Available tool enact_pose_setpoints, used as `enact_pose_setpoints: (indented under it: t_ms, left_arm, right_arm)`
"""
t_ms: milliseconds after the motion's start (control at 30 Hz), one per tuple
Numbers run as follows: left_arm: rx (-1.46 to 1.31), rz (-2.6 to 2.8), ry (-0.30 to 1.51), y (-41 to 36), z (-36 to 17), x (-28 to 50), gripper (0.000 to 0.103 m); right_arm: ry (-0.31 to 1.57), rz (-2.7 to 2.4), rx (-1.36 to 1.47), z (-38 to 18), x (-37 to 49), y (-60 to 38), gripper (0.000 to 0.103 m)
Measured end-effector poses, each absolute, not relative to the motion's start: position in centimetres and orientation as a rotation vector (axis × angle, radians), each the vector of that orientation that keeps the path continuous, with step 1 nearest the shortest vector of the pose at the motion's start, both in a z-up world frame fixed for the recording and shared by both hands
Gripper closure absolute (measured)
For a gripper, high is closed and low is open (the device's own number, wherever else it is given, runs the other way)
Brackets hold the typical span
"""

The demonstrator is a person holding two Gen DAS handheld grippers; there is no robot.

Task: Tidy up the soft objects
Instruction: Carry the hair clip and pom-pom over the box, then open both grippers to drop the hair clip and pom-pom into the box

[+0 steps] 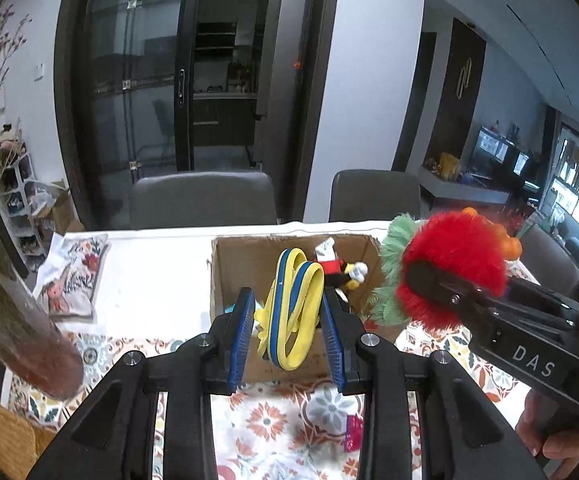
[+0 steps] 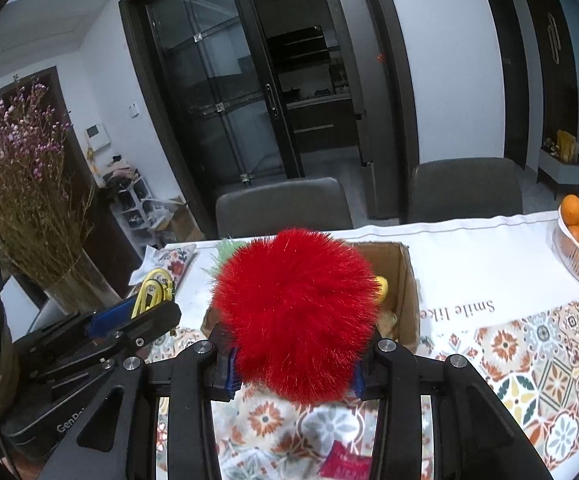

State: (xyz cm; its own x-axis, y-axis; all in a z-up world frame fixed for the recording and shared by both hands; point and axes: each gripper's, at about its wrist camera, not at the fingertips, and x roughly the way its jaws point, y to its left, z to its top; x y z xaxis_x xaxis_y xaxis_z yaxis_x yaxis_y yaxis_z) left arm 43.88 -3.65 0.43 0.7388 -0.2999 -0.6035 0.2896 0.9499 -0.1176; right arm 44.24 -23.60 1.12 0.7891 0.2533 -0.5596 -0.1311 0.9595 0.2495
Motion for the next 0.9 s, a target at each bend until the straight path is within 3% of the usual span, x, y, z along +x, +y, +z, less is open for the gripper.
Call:
enact_pose_setpoints:
  t_ms: [333, 833, 900]
  left_arm:
    - [0.023, -0.335, 0.681, -4.9, 0.6, 48.2, 0.07]
    - [0.106, -0.346, 0.803, -8.1, -3.7, 54.2, 0.069]
    - [0.107, -0.351, 0.829, -8.5, -4.3, 54.8, 0.063]
  right_arm:
    - [0.689, 0.221, 0.216, 0.6, 49.0, -24.1, 0.062]
    - [0.875, 0.196, 0.211, -5.6, 54.1, -25.1, 0.059]
    - [0.898, 0.178, 0.201, -6.2, 54.5, -25.2, 0.045]
